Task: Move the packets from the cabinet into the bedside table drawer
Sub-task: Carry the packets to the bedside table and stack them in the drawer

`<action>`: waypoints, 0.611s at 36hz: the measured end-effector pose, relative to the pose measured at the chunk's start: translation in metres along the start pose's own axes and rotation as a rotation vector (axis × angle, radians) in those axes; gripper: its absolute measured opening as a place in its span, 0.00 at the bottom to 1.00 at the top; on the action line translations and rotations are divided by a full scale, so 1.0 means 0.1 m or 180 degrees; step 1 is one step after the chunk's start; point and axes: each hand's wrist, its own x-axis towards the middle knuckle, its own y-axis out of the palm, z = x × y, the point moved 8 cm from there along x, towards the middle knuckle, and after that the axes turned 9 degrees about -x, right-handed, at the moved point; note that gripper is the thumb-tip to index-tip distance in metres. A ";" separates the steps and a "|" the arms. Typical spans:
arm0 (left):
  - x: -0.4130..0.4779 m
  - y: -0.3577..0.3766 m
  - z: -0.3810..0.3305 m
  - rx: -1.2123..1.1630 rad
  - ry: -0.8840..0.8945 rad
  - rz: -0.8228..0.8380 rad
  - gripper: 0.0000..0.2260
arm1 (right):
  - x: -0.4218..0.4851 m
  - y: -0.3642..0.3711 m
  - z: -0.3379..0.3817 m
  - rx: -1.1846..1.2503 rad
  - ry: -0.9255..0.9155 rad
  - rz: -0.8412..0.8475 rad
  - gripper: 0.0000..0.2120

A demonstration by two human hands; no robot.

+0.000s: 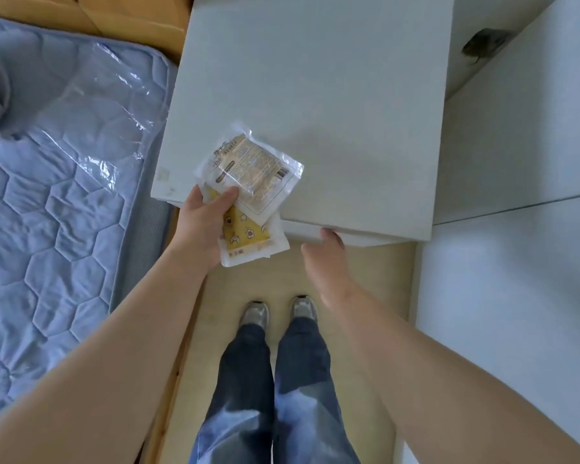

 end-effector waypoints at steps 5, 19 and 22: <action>0.14 -0.05 0.14 -0.0319 0.0063 0.0260 0.12 | 0.08 0.10 -0.07 -0.0609 -0.0050 -0.0086 0.28; 0.12 -0.12 0.26 -0.0406 0.0092 0.0369 0.11 | -0.13 0.10 0.08 -0.1246 -0.0647 -0.0484 0.31; 0.11 -0.12 0.26 -0.0463 0.0111 0.0398 0.10 | -0.05 0.11 0.11 -0.1384 -0.0608 -0.0333 0.31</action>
